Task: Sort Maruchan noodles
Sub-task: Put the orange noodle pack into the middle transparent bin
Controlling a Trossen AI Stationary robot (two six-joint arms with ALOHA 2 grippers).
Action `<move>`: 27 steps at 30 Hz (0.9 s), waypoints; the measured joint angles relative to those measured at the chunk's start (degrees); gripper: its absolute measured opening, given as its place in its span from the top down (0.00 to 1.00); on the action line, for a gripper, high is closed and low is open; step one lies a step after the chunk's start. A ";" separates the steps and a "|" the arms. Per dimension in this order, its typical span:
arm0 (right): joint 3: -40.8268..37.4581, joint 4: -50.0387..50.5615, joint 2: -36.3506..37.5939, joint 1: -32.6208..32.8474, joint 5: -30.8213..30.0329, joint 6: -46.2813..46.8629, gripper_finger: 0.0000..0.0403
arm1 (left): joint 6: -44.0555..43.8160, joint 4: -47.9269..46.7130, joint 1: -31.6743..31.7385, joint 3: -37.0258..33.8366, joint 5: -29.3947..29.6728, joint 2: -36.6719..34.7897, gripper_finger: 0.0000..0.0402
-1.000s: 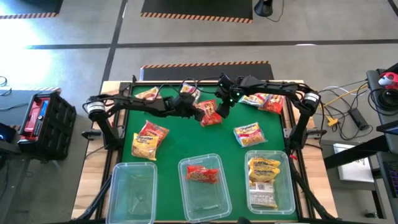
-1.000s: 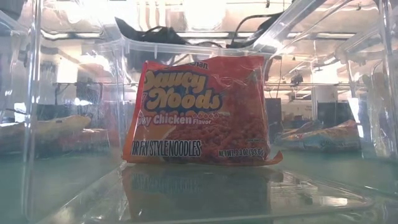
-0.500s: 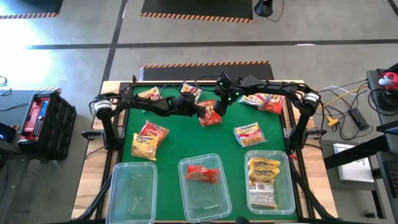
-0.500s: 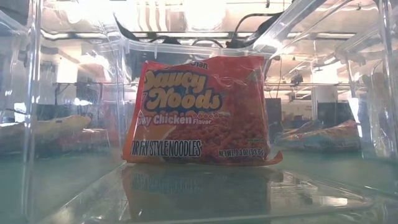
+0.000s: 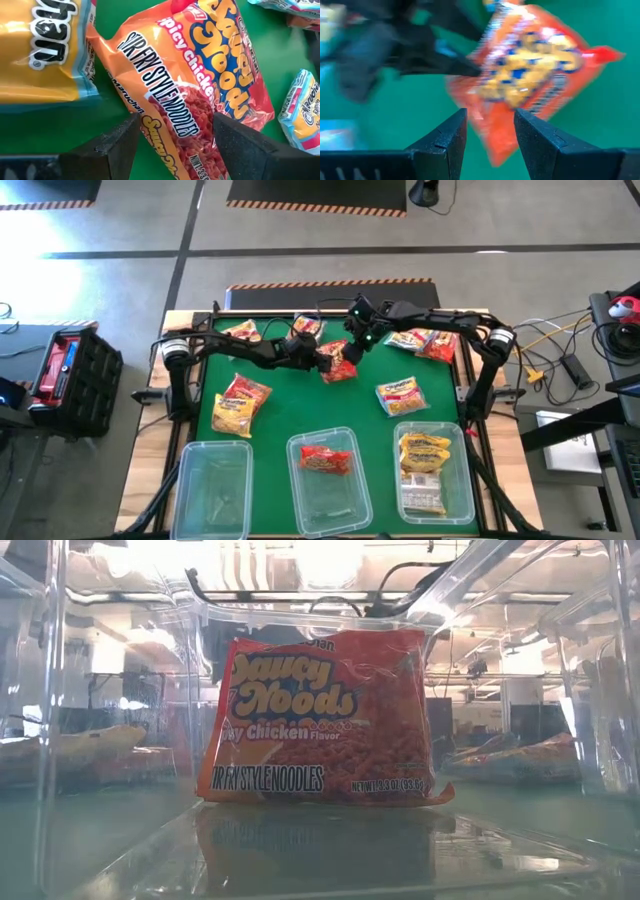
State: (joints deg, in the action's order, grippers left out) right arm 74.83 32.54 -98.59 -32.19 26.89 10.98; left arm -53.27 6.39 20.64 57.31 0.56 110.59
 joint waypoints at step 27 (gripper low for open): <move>-0.66 -1.21 -5.11 -4.72 9.35 2.57 0.45 | 2.58 -7.47 0.00 -0.04 -0.07 -0.13 0.42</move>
State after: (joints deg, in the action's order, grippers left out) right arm 74.17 31.33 -103.69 -36.91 36.24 13.55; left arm -50.70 -1.08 20.64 57.28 0.49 110.45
